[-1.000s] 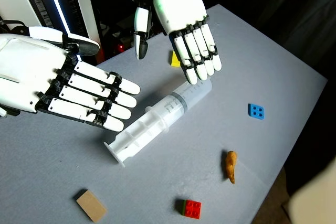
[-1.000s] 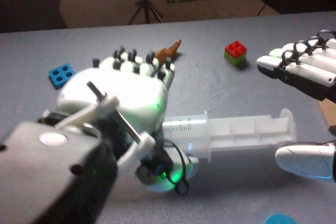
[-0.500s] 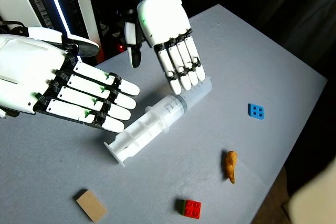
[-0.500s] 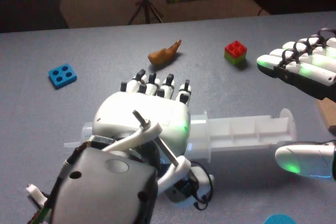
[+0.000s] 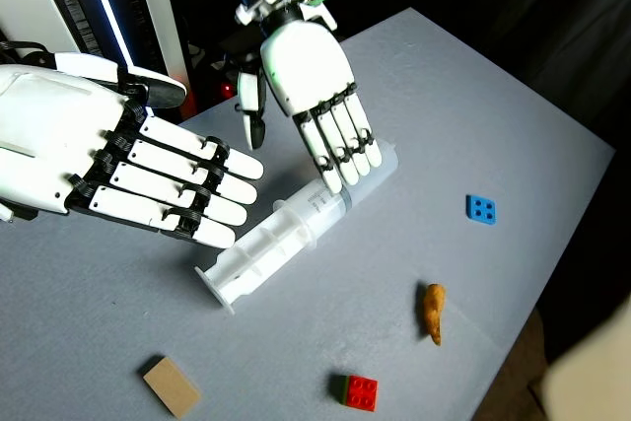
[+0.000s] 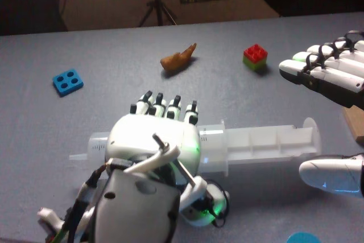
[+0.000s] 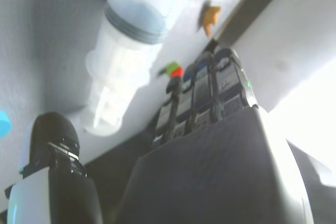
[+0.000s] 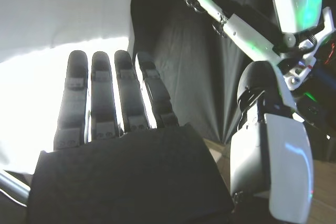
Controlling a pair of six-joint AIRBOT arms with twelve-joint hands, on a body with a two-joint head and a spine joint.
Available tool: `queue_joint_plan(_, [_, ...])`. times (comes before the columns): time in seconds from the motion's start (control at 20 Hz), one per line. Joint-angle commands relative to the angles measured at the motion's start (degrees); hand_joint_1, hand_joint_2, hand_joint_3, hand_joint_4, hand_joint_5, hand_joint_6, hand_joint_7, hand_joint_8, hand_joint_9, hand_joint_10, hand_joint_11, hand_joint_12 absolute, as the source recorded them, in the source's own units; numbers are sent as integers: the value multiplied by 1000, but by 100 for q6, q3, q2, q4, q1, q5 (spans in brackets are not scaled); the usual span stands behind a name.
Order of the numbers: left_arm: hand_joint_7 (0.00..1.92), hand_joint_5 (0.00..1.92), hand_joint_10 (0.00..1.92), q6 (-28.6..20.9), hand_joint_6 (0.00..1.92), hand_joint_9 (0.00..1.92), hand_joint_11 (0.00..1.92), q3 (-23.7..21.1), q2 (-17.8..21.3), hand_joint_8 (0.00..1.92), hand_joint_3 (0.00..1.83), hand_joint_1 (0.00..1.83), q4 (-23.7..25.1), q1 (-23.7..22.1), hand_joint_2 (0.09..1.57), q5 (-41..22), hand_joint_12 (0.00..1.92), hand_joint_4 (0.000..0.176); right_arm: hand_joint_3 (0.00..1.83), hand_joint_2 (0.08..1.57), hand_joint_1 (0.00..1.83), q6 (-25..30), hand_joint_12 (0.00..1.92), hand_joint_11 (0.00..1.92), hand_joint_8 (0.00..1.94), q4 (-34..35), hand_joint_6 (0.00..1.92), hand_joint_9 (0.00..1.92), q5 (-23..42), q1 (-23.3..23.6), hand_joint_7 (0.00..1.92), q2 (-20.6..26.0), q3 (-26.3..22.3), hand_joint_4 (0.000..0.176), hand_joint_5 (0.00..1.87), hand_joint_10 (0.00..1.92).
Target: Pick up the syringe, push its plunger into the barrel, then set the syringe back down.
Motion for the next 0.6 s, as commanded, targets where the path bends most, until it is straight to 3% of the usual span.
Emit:
queue_joint_plan(0.0, [0, 0, 0, 7, 0, 0, 0, 62, -41, 0, 0, 423, 463, 2, 1075, -126, 0, 0, 5, 1075, 13, 20, 358, 0, 4, -68, 3, 113, 699, 24, 108, 6, 7, 0, 107, 5])
queue_joint_plan(0.35, [0, 0, 0, -28, 0, 0, 0, 289, -62, 0, 13, 389, 584, 205, 1110, 99, 0, 0, 0, 1055, 53, 25, 382, 0, 1, -68, 1, 117, 713, 20, 108, 6, 8, 0, 101, 2])
queue_joint_plan(0.55, [0, 0, 0, -28, 0, 0, 0, 461, -89, 0, 8, 366, 646, 246, 1119, 261, 0, 0, 3, 1075, 28, 34, 300, 0, 1, -68, 1, 106, 715, 20, 109, 5, 8, 0, 99, 0])
